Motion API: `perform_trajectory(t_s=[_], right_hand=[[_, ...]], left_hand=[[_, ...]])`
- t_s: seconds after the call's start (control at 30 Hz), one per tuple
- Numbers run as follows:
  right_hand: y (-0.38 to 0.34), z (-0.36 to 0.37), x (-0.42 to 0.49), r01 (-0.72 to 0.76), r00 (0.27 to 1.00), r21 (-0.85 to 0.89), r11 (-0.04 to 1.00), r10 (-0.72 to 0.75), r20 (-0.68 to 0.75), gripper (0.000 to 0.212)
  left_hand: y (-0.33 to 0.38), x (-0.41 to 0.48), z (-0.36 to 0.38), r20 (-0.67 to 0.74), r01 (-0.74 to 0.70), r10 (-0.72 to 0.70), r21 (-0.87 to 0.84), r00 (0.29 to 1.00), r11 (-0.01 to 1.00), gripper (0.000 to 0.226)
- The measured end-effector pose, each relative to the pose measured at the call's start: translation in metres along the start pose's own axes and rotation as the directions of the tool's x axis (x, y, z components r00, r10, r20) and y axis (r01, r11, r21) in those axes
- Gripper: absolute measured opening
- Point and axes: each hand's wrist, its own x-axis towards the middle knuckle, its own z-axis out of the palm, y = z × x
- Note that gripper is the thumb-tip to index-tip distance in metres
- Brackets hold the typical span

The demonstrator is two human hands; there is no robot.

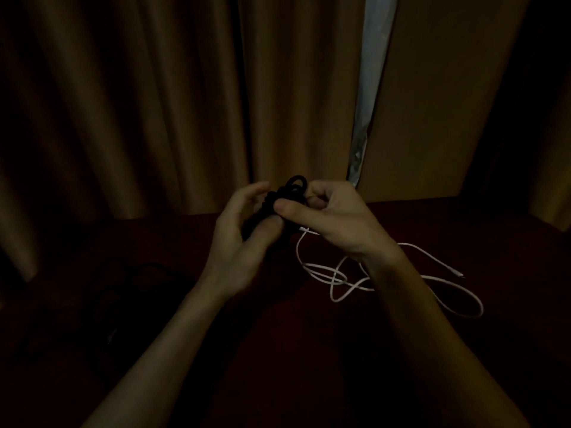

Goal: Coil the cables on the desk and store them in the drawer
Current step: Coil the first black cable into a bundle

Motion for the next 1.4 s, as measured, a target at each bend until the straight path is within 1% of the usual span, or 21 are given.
perform_trajectory(t_s=[0.03,0.07,0.13,0.2,0.27,0.33,0.47,0.53,0.63,0.7,0.8,0.87,0.93,1.0,1.03,1.1,1.13,1.17,1.23,1.3,1.4], right_hand=[[-0.003,0.004,-0.001,-0.012,0.999,-0.019,1.0,0.011,-0.03,0.025],[-0.003,0.008,0.001,-0.015,0.998,-0.042,0.999,0.012,-0.066,0.03],[-0.005,0.015,0.001,-0.032,0.993,-0.129,0.991,0.016,-0.121,0.04],[-0.006,0.014,0.0,-0.041,0.994,-0.185,0.982,0.022,-0.104,0.037],[-0.007,0.009,-0.001,-0.04,0.999,-0.172,0.984,0.036,-0.025,0.031],[-0.008,0.003,-0.001,-0.091,0.995,-0.089,0.992,0.095,0.035,0.028],[-0.009,-0.009,-0.003,-0.146,0.978,0.01,0.989,0.143,0.151,0.032],[-0.008,-0.016,-0.004,-0.137,0.974,0.013,0.99,0.133,0.184,0.033],[-0.01,-0.015,-0.006,-0.193,0.958,0.048,0.98,0.178,0.225,0.034],[-0.012,-0.009,-0.005,-0.197,0.945,0.067,0.978,0.171,0.28,0.032],[-0.012,0.0,-0.005,-0.137,0.938,0.117,0.984,0.091,0.335,0.044],[-0.011,0.002,-0.007,-0.085,0.952,0.137,0.987,0.04,0.302,0.051],[-0.012,0.004,-0.007,-0.011,0.973,0.142,0.99,-0.022,0.228,0.045],[-0.009,0.004,-0.004,0.06,0.989,0.055,0.997,-0.067,0.135,0.042],[-0.008,0.004,-0.003,0.076,0.993,-0.003,0.997,-0.076,0.092,0.041],[-0.007,0.005,-0.001,0.08,0.997,-0.058,0.995,-0.079,0.024,0.034],[-0.007,0.006,-0.001,0.081,0.997,-0.06,0.995,-0.082,-0.004,0.03],[-0.008,0.008,-0.001,0.079,0.996,-0.065,0.995,-0.081,-0.04,0.027],[-0.008,0.013,0.001,0.077,0.989,-0.075,0.994,-0.085,-0.121,0.033],[-0.006,0.017,0.002,0.072,0.983,-0.065,0.995,-0.082,-0.165,0.046],[-0.005,0.012,0.002,0.016,0.994,-0.072,0.997,-0.023,-0.109,0.043]], left_hand=[[0.001,-0.003,0.001,0.042,-0.081,0.077,0.109,0.996,0.991,0.052],[0.001,-0.005,0.003,0.064,-0.107,0.097,0.177,0.993,0.978,0.058],[0.002,-0.007,0.008,0.037,-0.078,0.072,0.219,0.997,0.972,0.059],[-0.001,-0.006,0.009,0.004,-0.065,0.066,0.22,0.998,0.973,0.051],[-0.004,-0.005,0.006,-0.018,-0.03,0.033,0.162,0.999,0.986,0.045],[-0.005,-0.003,0.003,-0.034,0.018,-0.016,0.062,0.999,0.998,0.05],[0.0,-0.002,0.01,-0.065,0.124,-0.136,-0.166,0.989,0.978,0.045],[0.005,0.003,0.008,-0.035,0.193,-0.218,-0.351,0.975,0.916,0.047],[0.017,0.004,0.0,0.164,0.309,-0.266,-0.63,0.95,0.713,0.051],[0.025,0.001,-0.004,0.289,0.379,-0.245,-0.699,0.925,0.607,0.054],[0.027,-0.003,-0.006,0.404,0.457,-0.225,-0.695,0.887,0.555,0.063],[0.027,-0.001,-0.006,0.42,0.472,-0.232,-0.662,0.877,0.582,0.064],[0.026,0.004,-0.004,0.37,0.48,-0.314,-0.566,0.874,0.67,0.066],[0.023,0.008,-0.002,0.222,0.44,-0.38,-0.434,0.898,0.786,0.062],[0.019,0.008,-0.001,0.111,0.381,-0.367,-0.381,0.924,0.843,0.052],[0.012,0.008,-0.001,-0.128,0.209,-0.244,-0.237,0.961,0.949,0.029],[0.01,0.007,-0.002,-0.181,0.122,-0.149,-0.15,0.972,0.981,0.022],[0.009,0.005,-0.002,-0.177,0.049,-0.065,-0.093,0.982,0.994,0.019],[0.013,0.002,0.001,-0.054,-0.03,0.027,-0.062,0.998,0.998,0.026],[0.016,0.0,0.004,0.03,-0.042,0.043,-0.013,0.999,0.999,0.035],[0.007,0.002,0.003,-0.017,0.0,0.001,0.016,1.0,1.0,0.047]])
